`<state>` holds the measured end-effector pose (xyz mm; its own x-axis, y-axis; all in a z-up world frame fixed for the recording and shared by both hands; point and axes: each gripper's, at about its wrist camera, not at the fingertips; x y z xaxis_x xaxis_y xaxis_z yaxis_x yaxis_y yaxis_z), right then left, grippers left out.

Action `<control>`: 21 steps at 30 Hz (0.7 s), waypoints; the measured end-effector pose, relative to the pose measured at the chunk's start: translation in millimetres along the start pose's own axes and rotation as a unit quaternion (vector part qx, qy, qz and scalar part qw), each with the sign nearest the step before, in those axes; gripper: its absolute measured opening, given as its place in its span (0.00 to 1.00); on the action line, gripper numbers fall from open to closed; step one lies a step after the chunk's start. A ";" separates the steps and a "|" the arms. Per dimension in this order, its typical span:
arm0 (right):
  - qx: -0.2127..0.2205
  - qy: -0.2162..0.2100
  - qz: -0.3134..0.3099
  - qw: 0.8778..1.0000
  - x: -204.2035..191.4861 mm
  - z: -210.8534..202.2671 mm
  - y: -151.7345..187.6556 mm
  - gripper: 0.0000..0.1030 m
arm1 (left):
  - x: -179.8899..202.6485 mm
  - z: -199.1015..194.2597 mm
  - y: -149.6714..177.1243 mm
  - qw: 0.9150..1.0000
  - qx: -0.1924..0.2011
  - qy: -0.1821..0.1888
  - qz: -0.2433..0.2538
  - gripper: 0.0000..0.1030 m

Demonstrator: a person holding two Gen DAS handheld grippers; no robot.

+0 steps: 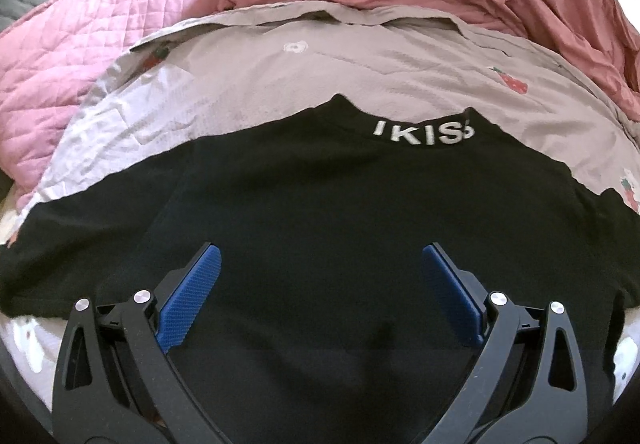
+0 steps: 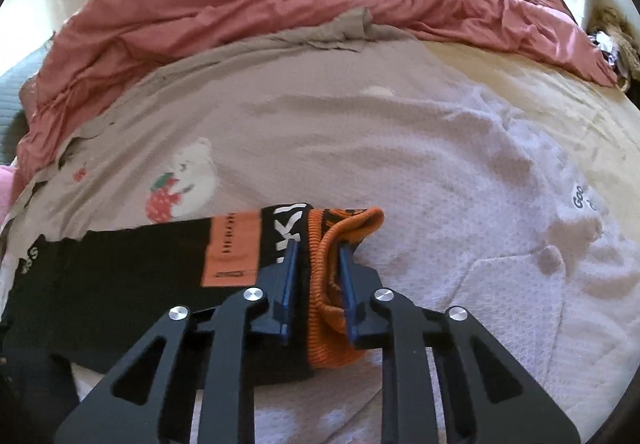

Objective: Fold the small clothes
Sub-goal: 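Carry the sleeve across the shirt body and release it near the collar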

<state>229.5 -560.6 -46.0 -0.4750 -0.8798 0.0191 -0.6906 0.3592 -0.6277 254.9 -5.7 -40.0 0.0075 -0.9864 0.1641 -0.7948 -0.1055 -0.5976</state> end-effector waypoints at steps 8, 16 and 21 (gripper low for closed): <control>0.046 -0.046 -0.007 0.998 -38.6 -53.7 -6.7 0.13 | -21.8 -5.1 7.2 0.999 0.014 0.023 -0.024 0.91; 0.086 -0.125 -0.058 0.987 -137.6 -121.6 -3.3 0.13 | -33.0 -20.1 7.2 0.998 0.034 0.040 -0.034 0.91; 0.082 -0.190 -0.099 0.973 -213.3 -145.8 12.7 0.13 | -44.8 -28.9 6.3 0.996 0.047 0.051 -0.049 0.91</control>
<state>242.5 -323.0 55.4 -0.0836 -0.9896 -0.1174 -0.6363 0.1437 -0.7579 231.9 41.5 -28.4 0.0172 -0.9531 0.3020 -0.7332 -0.2174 -0.6443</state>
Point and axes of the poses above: each gripper's, at about its wrist camera, not at the fingertips, and z roughly the way its jaws point, x to its right, y to its underside, and after that the axes turned 15 degrees about y, right-handed
